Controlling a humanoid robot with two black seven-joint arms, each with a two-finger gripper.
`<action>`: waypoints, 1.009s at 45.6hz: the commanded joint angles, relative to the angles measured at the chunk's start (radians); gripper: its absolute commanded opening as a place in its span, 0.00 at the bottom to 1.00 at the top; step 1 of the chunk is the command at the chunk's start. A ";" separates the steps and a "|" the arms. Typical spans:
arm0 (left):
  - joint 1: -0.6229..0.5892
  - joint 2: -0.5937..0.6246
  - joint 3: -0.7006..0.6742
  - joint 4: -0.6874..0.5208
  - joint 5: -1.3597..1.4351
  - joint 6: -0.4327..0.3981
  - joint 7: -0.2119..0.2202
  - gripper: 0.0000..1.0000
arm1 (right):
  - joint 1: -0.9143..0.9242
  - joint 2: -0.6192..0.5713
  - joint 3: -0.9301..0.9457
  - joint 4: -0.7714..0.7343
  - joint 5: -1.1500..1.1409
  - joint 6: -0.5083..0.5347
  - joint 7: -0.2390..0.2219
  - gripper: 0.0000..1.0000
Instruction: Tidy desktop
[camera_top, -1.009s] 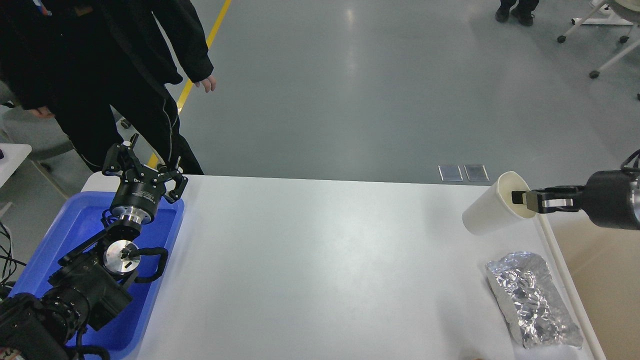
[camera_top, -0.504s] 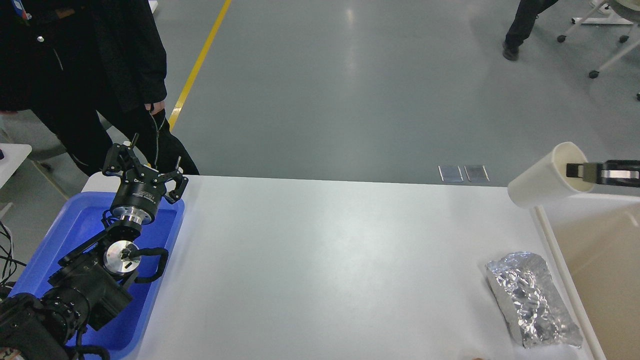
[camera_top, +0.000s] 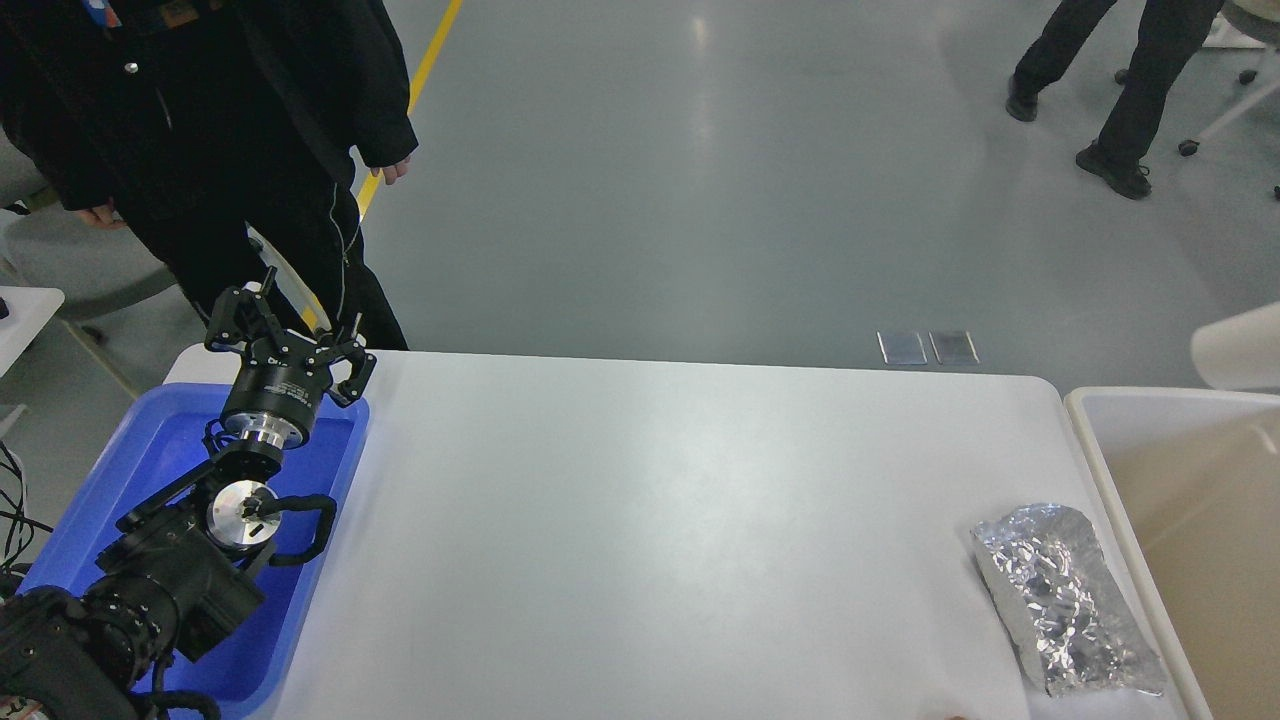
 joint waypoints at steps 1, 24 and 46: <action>0.001 0.000 0.000 0.000 -0.001 0.000 0.000 1.00 | -0.009 -0.049 -0.184 -0.049 0.254 -0.144 0.011 0.00; 0.000 0.000 0.000 0.000 0.001 0.000 0.000 1.00 | -0.269 0.209 -0.353 -0.223 0.989 -0.307 0.023 0.00; 0.000 0.000 0.000 0.000 0.001 0.000 0.000 1.00 | -0.803 0.674 0.052 -0.812 1.141 -0.304 -0.044 0.00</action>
